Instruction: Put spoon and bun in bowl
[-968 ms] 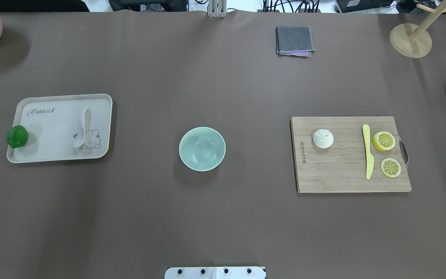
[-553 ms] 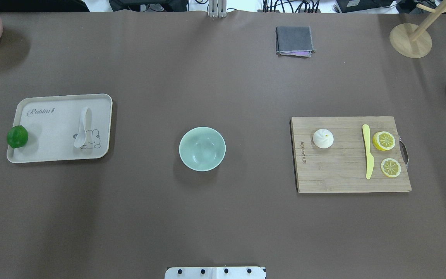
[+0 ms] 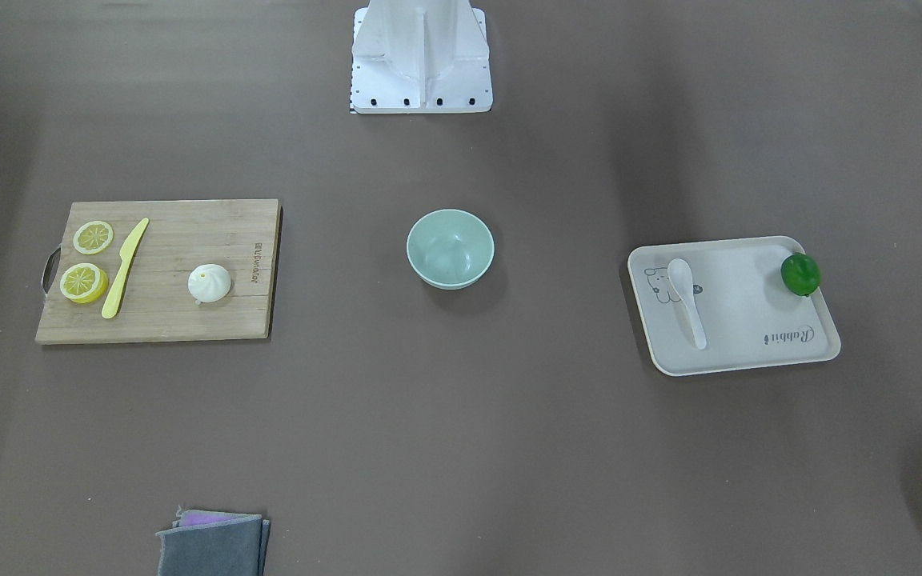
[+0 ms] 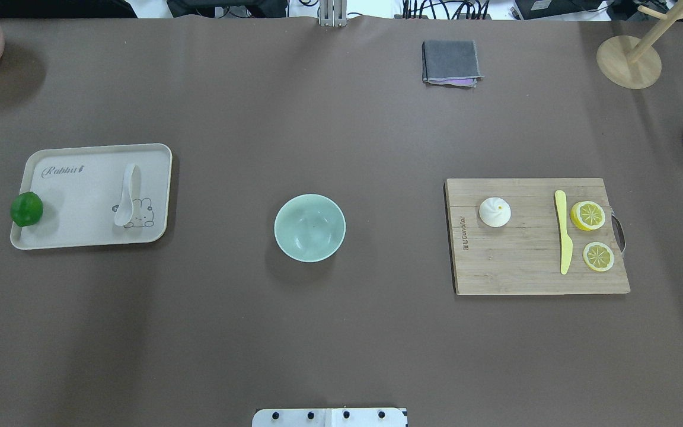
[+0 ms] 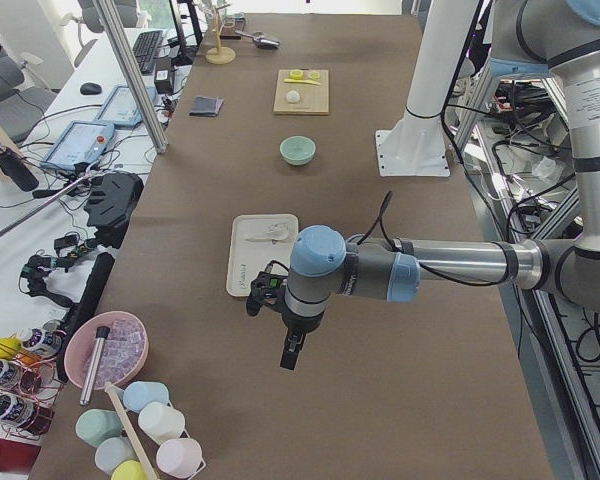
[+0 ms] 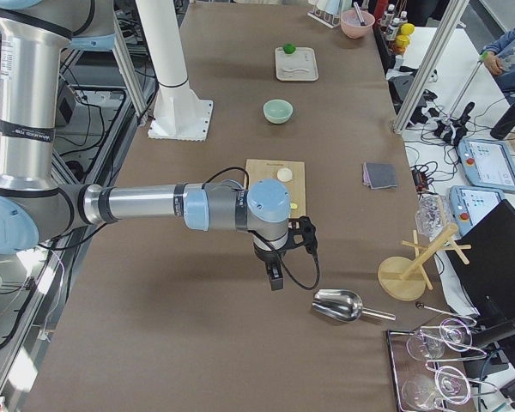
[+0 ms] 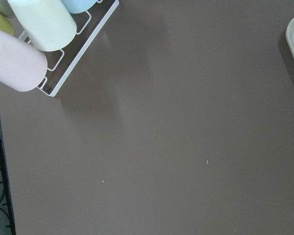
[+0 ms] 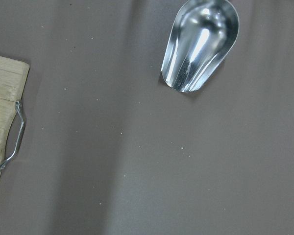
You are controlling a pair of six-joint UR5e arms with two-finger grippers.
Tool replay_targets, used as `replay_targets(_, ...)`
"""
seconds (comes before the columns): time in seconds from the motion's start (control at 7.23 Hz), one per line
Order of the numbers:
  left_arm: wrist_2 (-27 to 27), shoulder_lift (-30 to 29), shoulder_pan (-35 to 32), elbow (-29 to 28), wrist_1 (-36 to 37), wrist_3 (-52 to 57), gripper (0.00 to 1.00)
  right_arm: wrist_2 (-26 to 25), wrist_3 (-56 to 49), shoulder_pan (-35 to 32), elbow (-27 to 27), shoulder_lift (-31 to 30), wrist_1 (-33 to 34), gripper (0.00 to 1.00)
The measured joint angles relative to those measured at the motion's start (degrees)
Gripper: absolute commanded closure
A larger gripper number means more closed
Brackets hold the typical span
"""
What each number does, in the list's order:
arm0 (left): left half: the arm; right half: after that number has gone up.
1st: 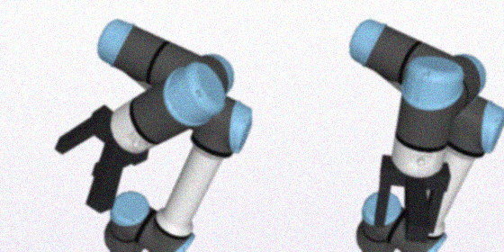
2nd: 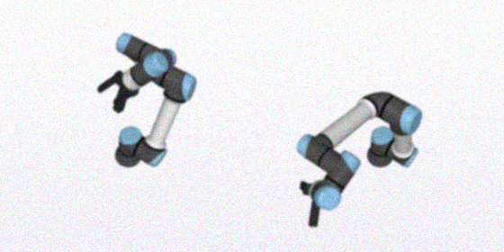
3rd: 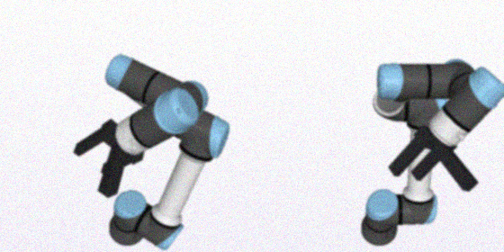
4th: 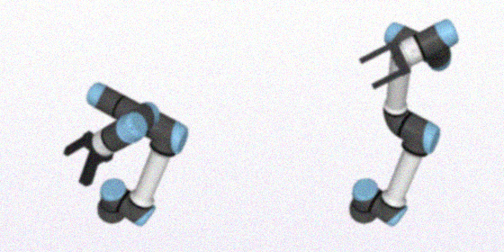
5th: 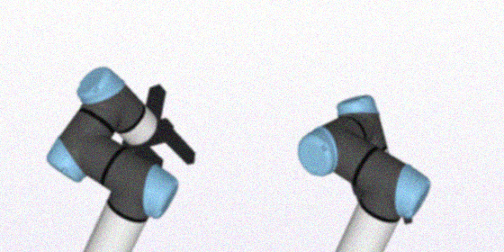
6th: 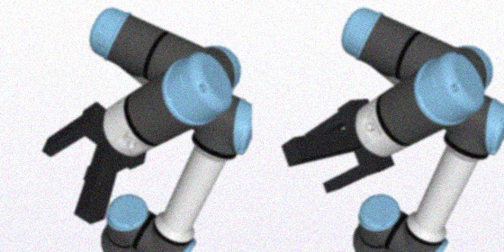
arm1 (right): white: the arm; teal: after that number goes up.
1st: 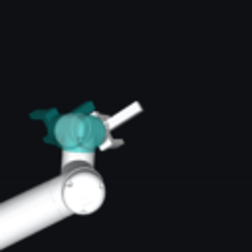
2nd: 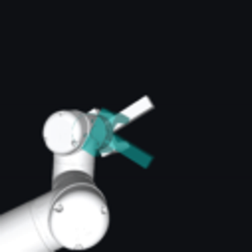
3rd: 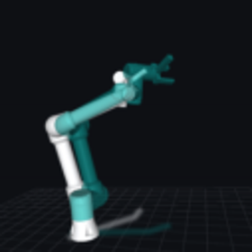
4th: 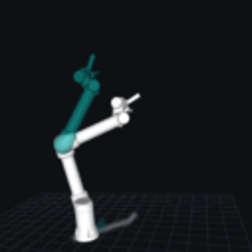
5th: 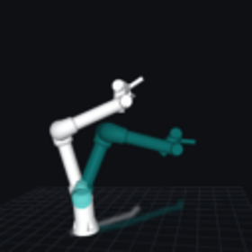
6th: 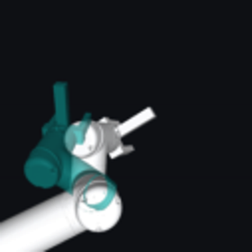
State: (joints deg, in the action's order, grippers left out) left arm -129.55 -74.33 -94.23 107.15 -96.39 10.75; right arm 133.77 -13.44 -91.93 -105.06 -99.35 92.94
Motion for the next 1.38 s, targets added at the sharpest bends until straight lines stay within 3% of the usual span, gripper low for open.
replay_targets(0.69,-3.7,1.3,0.1,0.0,-5.0,-0.1,0.02,1.5,0.3,0.0,-1.0,-0.5,0.1,0.0)
replay_targets(1.11,-5.9,0.6,1.2,0.1,-7.1,-0.7,0.03,7.8,2.1,0.2,-2.2,-1.0,0.1,0.01)
replay_targets(1.38,-6.6,-3.0,6.3,0.1,-7.1,-10.9,0.02,8.7,7.3,2.2,-4.8,-0.6,0.0,0.03)
